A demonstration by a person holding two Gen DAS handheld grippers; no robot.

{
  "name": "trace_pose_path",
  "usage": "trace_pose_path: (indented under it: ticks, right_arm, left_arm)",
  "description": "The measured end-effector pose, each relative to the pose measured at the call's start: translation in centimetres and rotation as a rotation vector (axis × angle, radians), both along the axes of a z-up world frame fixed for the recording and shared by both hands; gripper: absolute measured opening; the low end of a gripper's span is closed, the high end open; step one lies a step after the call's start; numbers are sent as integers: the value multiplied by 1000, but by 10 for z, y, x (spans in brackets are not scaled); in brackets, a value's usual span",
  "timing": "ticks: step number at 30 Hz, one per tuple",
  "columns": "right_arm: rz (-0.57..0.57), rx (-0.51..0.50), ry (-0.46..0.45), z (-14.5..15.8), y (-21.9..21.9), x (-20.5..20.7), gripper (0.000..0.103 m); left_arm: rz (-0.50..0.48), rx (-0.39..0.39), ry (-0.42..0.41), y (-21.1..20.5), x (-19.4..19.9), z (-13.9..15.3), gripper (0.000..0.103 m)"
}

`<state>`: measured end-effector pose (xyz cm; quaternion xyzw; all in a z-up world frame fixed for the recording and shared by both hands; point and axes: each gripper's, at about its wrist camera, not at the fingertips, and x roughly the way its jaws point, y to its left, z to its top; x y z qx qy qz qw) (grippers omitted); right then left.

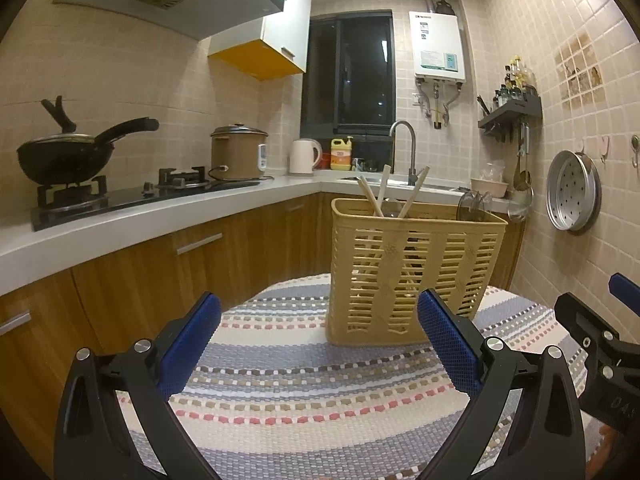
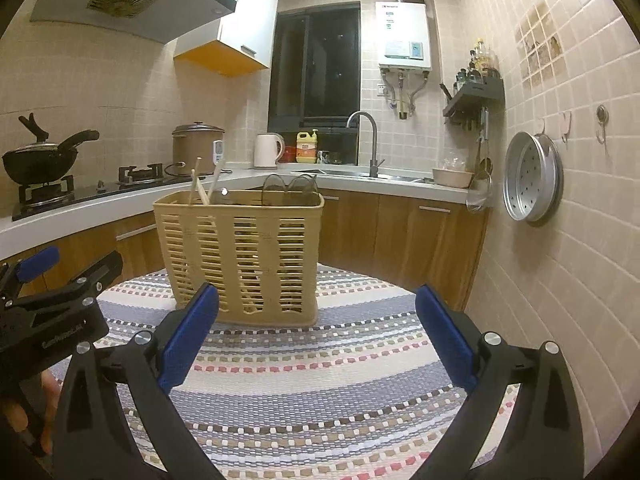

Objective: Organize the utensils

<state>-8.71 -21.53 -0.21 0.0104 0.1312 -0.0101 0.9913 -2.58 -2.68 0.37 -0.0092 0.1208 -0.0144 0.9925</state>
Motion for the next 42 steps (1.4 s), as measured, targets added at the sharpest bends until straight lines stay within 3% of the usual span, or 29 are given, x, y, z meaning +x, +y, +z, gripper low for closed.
trace_pose_path:
  ticks: [42]
  right_arm:
    - [-25, 21, 31, -5, -7, 2, 95]
  left_arm:
    - [-4, 3, 16, -1, 2, -1, 95]
